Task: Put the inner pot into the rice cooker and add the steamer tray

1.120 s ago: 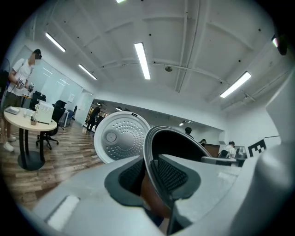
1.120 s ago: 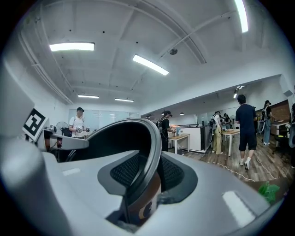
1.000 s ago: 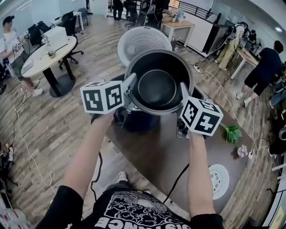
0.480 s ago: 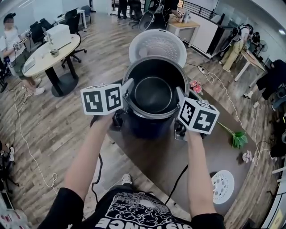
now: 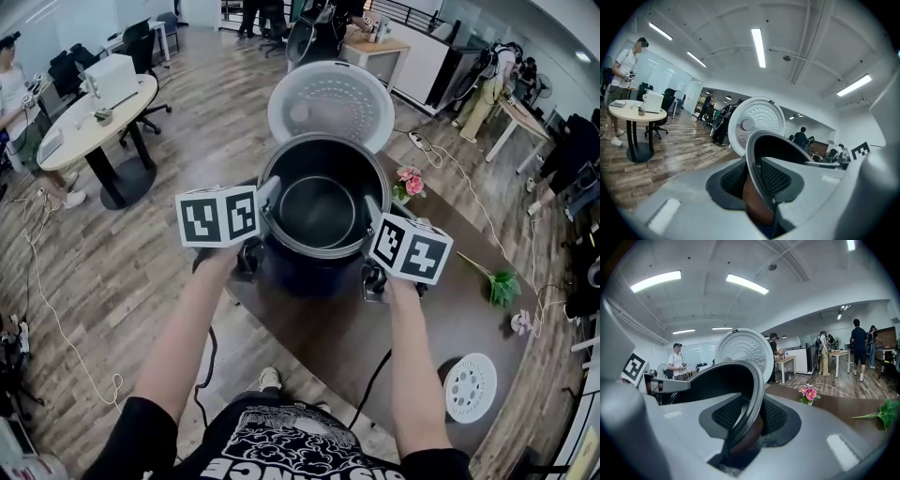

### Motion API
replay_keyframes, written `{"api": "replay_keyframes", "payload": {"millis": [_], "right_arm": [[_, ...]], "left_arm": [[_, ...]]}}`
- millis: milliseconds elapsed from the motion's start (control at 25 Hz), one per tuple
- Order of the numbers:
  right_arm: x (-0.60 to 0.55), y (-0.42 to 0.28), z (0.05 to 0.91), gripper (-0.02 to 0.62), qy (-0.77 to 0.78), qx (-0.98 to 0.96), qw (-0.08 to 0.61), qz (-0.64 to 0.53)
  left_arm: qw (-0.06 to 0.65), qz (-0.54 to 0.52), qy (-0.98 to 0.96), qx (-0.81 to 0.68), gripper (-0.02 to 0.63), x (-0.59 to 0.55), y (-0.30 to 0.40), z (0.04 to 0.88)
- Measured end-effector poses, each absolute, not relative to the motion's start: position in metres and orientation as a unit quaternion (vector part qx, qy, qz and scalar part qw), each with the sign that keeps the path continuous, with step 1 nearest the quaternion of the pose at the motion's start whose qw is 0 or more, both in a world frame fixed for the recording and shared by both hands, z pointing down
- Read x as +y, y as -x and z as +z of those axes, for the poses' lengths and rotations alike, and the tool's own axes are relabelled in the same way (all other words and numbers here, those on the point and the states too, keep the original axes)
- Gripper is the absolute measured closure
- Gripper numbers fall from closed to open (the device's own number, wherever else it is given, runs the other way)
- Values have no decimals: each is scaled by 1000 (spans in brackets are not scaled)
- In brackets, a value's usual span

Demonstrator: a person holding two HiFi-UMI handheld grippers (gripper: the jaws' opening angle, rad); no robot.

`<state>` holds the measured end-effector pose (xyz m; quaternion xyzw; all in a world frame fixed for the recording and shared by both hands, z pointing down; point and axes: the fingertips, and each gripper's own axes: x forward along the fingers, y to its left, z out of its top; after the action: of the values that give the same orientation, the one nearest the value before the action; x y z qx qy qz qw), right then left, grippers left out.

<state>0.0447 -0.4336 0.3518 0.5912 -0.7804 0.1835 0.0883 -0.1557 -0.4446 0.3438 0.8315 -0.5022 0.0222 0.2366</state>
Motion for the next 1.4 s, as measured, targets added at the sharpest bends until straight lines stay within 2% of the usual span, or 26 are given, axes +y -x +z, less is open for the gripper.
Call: {"api": "replay_keyframes", "payload": {"millis": [1400], "right_arm": [[-446,-44,431,457,-629,-737,143,201]], "left_arm": [[237,99,-839,-479,501,-474,152,430]]}}
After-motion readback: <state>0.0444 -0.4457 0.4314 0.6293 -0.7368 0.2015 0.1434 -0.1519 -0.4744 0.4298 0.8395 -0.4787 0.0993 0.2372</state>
